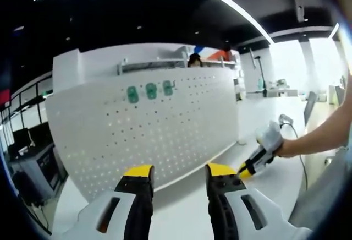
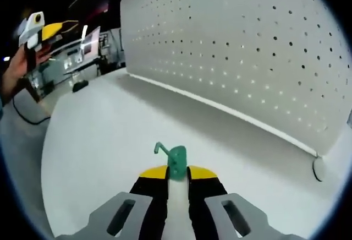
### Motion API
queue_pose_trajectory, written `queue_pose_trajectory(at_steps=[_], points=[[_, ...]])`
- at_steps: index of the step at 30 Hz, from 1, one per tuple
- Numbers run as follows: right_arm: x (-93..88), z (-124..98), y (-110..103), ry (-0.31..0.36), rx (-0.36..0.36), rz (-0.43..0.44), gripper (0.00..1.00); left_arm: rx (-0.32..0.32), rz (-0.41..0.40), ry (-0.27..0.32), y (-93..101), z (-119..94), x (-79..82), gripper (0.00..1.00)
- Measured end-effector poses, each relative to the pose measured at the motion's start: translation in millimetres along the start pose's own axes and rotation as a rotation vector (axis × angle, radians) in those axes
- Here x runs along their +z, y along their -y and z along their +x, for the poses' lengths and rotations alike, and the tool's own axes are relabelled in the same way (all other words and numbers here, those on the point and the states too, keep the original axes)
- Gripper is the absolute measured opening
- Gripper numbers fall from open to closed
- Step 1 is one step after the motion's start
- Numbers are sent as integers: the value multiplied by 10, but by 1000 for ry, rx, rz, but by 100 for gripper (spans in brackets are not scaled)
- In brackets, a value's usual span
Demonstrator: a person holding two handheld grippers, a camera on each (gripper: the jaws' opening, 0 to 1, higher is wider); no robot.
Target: Insert the hook assembly into the mounting plate slot until the hook locks in place.
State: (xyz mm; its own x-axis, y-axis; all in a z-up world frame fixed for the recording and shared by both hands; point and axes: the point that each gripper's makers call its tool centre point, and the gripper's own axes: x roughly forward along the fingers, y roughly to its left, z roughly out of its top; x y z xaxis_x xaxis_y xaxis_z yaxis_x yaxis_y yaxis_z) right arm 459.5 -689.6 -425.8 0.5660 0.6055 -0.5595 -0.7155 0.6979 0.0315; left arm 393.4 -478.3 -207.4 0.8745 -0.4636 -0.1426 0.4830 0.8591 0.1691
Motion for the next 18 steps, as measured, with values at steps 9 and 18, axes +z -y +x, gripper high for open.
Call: queue_pose_trajectory(at_steps=[9,18], points=[[36,-10,-21,12,-1,-39,7,2,-3,-2,-11,-2,-21,38],[91,-36,-75,15,-4,-118,2,-2,-6,1,-9,1,-18,37]])
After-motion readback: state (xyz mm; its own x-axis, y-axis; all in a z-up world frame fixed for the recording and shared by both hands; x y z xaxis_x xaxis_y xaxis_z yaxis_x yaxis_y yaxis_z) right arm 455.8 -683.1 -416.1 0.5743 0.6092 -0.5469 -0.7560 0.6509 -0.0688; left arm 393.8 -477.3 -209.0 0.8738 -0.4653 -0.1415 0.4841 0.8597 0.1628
